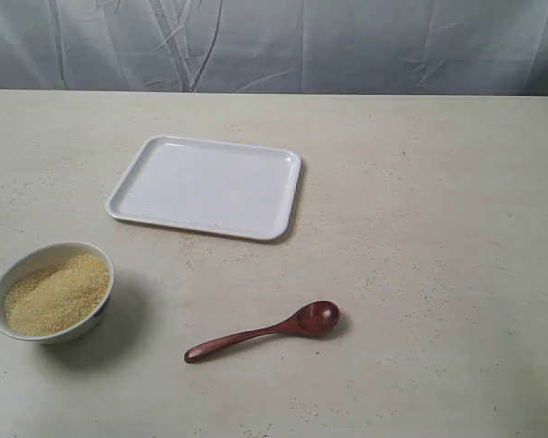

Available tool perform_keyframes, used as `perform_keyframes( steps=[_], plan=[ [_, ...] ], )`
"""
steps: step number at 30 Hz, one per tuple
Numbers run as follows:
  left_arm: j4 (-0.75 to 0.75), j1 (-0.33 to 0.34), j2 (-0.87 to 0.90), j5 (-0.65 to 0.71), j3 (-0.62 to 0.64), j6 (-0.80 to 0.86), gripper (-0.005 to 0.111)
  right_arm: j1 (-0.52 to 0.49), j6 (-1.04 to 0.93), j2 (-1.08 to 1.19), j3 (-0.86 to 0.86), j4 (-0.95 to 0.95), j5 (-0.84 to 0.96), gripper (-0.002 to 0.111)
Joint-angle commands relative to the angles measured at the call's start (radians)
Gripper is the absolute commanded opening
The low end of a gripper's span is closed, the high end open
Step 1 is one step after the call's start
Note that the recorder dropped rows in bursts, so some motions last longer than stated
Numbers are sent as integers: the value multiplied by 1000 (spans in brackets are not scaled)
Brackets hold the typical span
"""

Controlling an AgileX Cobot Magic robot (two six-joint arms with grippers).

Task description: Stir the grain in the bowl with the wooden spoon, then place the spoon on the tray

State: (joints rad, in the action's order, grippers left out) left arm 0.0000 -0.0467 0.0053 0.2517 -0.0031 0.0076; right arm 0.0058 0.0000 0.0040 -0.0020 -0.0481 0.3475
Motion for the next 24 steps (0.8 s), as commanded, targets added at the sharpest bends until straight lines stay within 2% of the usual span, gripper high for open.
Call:
perform_keyframes(
  steps=[1, 6, 12, 19, 24],
  plan=[
    [0, -4, -5, -14, 3, 0, 0, -6, 0, -4, 2, -4, -226, -1],
    [0, -4, -5, -14, 3, 0, 0, -6, 0, -4, 2, -4, -489, -1],
    [0, -4, -5, -14, 3, 0, 0, -6, 0, -4, 2, -6, -663, -1],
    [0, -4, -5, -14, 3, 0, 0, -6, -21, -4, 2, 7, -803, -1],
    [0, -6, -5, -14, 3, 0, 0, -6, -21, -4, 2, 9, -824, -1]
  ],
)
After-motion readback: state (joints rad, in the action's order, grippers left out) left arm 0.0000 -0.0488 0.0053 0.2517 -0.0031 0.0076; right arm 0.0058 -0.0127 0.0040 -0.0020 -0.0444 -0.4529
